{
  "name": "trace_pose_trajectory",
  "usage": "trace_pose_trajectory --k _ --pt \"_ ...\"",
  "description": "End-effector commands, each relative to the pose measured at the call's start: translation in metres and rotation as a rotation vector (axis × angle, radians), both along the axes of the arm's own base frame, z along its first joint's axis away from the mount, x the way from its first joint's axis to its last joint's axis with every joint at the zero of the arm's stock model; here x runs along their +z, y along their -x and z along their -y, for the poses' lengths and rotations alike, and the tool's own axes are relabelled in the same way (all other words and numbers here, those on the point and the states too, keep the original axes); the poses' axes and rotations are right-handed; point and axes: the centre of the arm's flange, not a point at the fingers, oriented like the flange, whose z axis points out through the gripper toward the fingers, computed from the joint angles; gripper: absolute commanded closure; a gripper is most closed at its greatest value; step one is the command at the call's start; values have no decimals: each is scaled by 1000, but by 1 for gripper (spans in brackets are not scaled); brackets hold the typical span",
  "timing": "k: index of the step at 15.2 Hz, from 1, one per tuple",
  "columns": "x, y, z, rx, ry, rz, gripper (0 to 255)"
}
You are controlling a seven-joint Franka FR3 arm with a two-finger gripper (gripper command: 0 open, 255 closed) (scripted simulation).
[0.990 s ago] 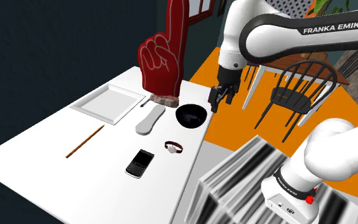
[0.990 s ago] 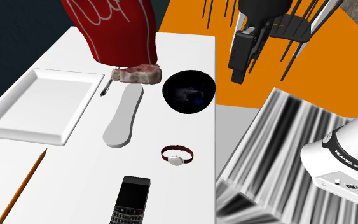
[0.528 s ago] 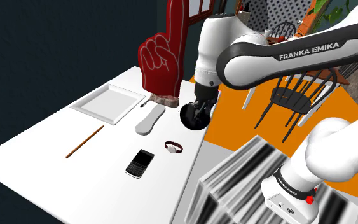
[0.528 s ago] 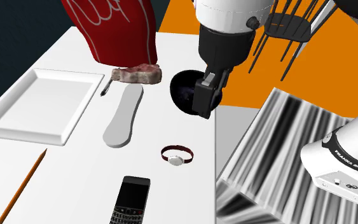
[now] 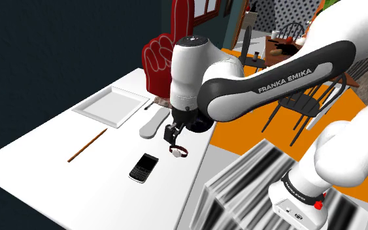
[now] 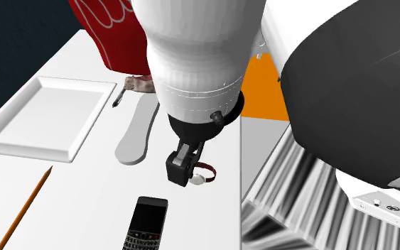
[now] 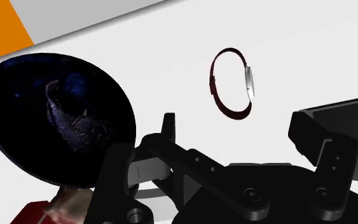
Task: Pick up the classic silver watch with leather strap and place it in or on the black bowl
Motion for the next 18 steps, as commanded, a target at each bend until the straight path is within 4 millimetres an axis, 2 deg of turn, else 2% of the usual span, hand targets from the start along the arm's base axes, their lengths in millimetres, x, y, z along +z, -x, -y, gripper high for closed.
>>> trace_pose_trajectory --k 1,2,3,10,18 --pt "-10 0 -24 27 7 21 0" --pt "-16 -1 -36 40 11 31 0" --pt "-16 -1 -37 41 11 32 0" --pt "-56 -5 -35 41 11 32 0" --pt "-56 -5 -35 41 11 32 0"
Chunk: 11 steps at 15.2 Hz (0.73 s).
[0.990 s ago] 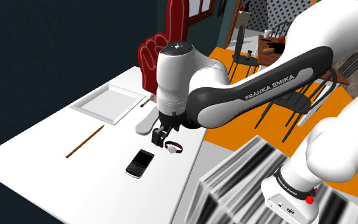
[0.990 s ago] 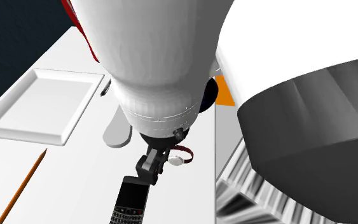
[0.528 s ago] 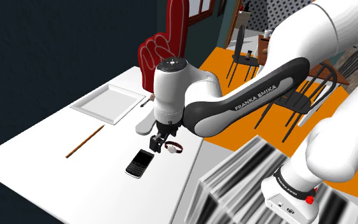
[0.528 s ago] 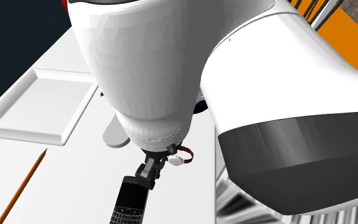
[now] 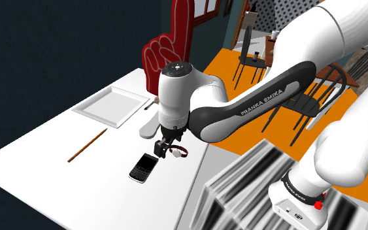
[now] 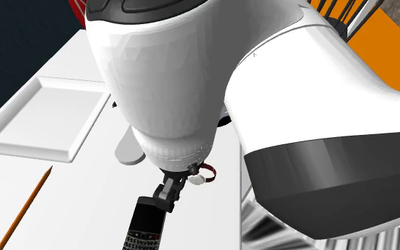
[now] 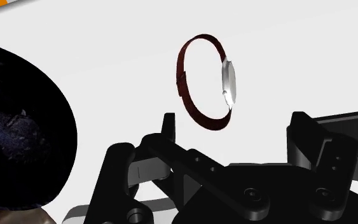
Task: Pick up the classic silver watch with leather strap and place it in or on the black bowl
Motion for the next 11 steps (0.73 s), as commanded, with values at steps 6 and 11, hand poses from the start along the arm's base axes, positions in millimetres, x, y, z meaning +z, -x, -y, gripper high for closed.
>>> trace_pose_trajectory --k 6,11 --pt "0 0 0 0 0 0 255" --pt "5 0 0 0 0 0 255"
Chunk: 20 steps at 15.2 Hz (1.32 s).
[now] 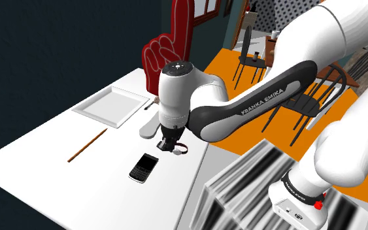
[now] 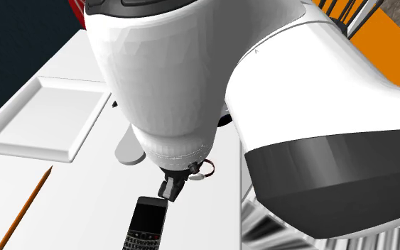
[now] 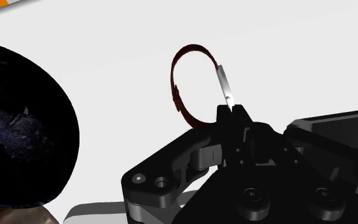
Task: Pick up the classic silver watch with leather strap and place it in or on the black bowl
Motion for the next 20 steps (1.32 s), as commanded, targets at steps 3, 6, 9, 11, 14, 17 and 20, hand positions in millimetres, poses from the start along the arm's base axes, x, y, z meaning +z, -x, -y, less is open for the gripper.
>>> trace_pose_trajectory --k 3,6,9,11,14,17,20 --pt "19 0 -1 0 0 0 255" --pt "35 0 -1 0 0 0 255" --pt "51 0 -1 0 0 0 255" --pt "61 0 -1 0 0 0 255" --pt "77 0 -1 0 0 0 255" --pt "93 0 -1 0 0 0 255" --pt "109 0 -1 0 0 0 255"
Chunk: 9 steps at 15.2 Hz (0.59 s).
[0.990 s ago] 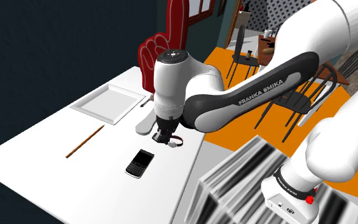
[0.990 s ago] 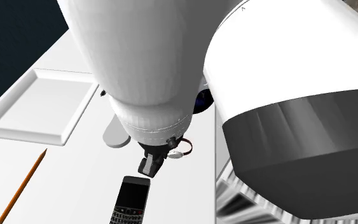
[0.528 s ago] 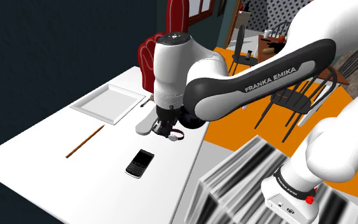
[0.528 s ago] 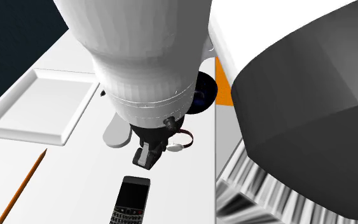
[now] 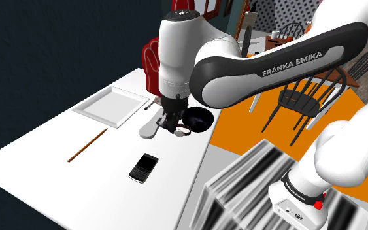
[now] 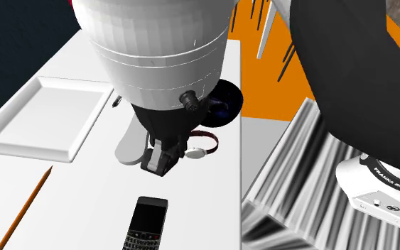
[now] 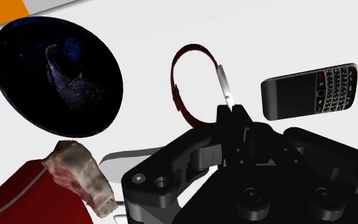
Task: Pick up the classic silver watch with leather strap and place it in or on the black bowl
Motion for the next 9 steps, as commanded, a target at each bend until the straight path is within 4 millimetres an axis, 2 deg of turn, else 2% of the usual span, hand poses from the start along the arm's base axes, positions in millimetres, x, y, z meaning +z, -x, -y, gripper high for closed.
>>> trace_pose_trajectory --k 1,9 --pt "11 0 -1 0 0 0 255" --pt "53 0 -1 0 0 0 255"
